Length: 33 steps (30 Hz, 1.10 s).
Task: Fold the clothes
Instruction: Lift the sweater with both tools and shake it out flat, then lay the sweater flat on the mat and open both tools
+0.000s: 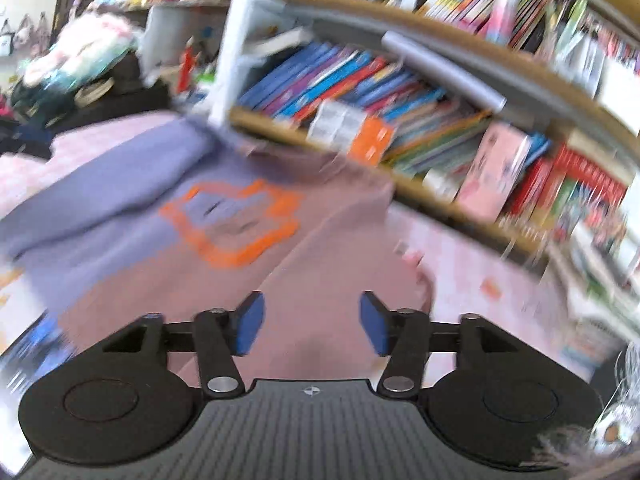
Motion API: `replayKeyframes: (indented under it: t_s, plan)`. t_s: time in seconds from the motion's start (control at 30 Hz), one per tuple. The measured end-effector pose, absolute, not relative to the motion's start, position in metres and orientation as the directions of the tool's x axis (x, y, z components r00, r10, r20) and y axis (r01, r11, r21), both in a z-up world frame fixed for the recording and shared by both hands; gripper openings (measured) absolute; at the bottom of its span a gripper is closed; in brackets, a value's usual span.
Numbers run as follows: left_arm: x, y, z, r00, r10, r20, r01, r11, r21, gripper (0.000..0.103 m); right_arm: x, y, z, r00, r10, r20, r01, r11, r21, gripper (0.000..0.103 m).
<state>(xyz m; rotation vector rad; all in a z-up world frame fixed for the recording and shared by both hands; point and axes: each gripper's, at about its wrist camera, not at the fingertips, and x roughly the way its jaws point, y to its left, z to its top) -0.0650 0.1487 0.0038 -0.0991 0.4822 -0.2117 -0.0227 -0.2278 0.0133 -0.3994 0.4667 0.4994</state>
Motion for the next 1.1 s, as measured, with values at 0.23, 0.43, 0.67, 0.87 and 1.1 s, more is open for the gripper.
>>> replayKeyframes:
  t_s: [0.23, 0.43, 0.67, 0.87, 1.1]
  plan:
    - [-0.061, 0.141, -0.016, 0.841, -0.223, -0.493, 0.157, 0.972, -0.173, 0.072, -0.085, -0.209, -0.015, 0.702, 0.389, -0.597, -0.607, 0.765, -0.216, 0.051]
    - [-0.061, 0.141, -0.023, 0.828, -0.224, -0.514, 0.151, 0.972, -0.181, 0.071, -0.087, -0.204, -0.024, 0.673, 0.372, -0.639, -0.623, 0.751, -0.218, 0.032]
    - [-0.056, 0.138, -0.027, 0.815, -0.221, -0.536, 0.150, 0.973, -0.173, 0.071, -0.056, -0.227, 0.004, 0.782, 0.255, -0.569, -0.516, 0.776, -0.362, 0.004]
    - [-0.049, 0.134, -0.026, 0.809, -0.208, -0.550, 0.137, 0.976, -0.167, 0.071, 0.021, -0.282, 0.032, 0.926, -0.065, -0.372, -0.186, 0.778, -0.601, 0.004]
    - [-0.043, 0.123, -0.021, 0.812, -0.186, -0.553, 0.102, 0.978, -0.180, 0.069, 0.121, -0.342, 0.018, 0.891, -0.334, -0.309, 0.010, 0.693, -0.721, 0.004]
